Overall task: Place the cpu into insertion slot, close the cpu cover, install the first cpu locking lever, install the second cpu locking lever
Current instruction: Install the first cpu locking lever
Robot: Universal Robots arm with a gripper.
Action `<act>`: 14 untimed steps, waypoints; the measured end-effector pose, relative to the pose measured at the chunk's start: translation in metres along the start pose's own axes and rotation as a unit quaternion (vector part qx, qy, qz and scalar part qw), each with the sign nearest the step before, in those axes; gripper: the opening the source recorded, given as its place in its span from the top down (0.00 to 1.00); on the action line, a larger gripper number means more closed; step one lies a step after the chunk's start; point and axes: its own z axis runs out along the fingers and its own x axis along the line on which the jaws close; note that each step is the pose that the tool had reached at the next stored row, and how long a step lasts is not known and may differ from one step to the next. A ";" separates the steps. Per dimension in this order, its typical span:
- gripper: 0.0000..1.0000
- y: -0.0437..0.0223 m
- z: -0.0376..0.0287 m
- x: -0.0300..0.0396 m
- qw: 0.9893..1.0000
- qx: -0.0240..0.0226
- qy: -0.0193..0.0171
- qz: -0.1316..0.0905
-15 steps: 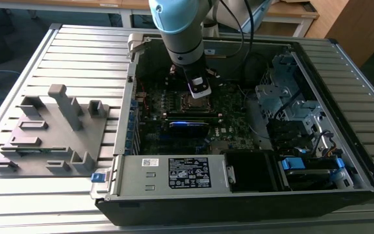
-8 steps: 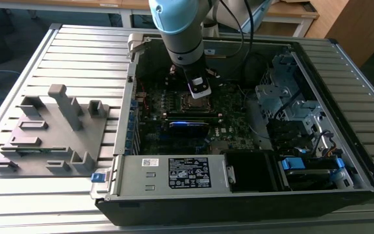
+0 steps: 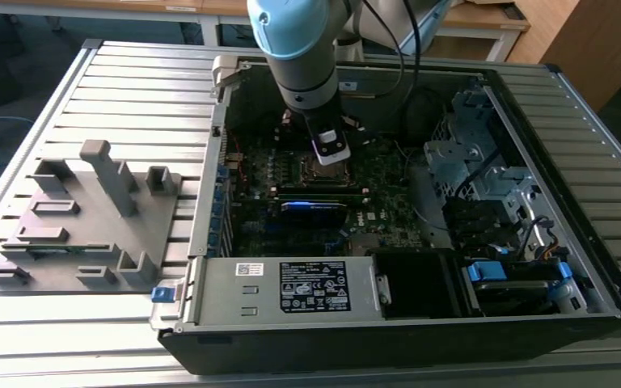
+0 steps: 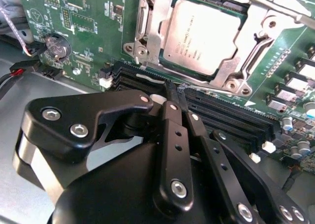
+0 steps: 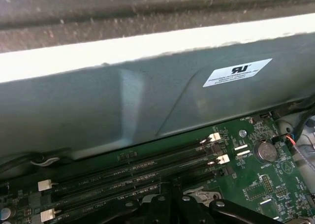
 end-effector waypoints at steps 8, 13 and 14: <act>0.90 -0.0006 0.0018 0.0003 1.000 0.001 0.000 0.000; 0.90 0.0000 0.0001 0.0001 1.000 0.002 0.000 0.000; 0.90 0.0003 -0.0004 0.0000 1.000 0.002 -0.001 0.000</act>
